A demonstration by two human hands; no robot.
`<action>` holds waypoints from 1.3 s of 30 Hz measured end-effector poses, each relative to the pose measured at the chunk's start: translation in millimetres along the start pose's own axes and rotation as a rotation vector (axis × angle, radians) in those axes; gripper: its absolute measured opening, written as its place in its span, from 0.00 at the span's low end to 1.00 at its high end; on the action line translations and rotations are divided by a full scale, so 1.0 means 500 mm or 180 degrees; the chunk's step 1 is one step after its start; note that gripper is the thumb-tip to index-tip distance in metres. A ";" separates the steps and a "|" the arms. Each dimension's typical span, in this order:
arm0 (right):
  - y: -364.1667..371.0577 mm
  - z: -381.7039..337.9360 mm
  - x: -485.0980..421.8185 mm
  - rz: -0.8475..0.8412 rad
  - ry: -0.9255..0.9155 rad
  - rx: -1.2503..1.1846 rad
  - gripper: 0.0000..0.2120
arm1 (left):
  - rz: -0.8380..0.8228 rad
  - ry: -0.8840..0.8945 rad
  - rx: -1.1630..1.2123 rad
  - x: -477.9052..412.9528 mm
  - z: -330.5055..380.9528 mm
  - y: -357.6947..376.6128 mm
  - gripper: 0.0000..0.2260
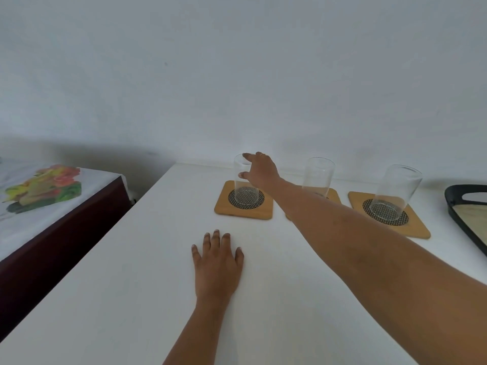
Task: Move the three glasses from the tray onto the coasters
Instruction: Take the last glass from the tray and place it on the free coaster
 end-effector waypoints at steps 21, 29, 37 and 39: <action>0.021 -0.020 0.011 0.0147 -0.0423 0.0422 0.28 | -0.0081 -0.0033 -0.0005 0.001 0.001 -0.001 0.22; 0.029 -0.018 0.008 0.0073 -0.0440 0.0438 0.28 | -0.0079 -0.0048 0.0004 0.001 0.000 0.001 0.22; 0.015 -0.041 0.062 0.0534 -0.0859 0.0762 0.29 | -0.0082 -0.0051 -0.0023 0.000 -0.002 0.000 0.22; 0.014 -0.054 0.106 0.0828 -0.1112 0.0368 0.23 | -0.0065 -0.0037 -0.0009 -0.001 -0.002 0.002 0.22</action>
Point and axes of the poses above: each hand's wrist, its own x-axis away from the middle knuckle, its own y-axis out of the palm, z = x × y, the point moved 9 cm from there along -x, towards the middle knuckle, and after that the axes turned 3 degrees about -z, right-handed, at the moved point
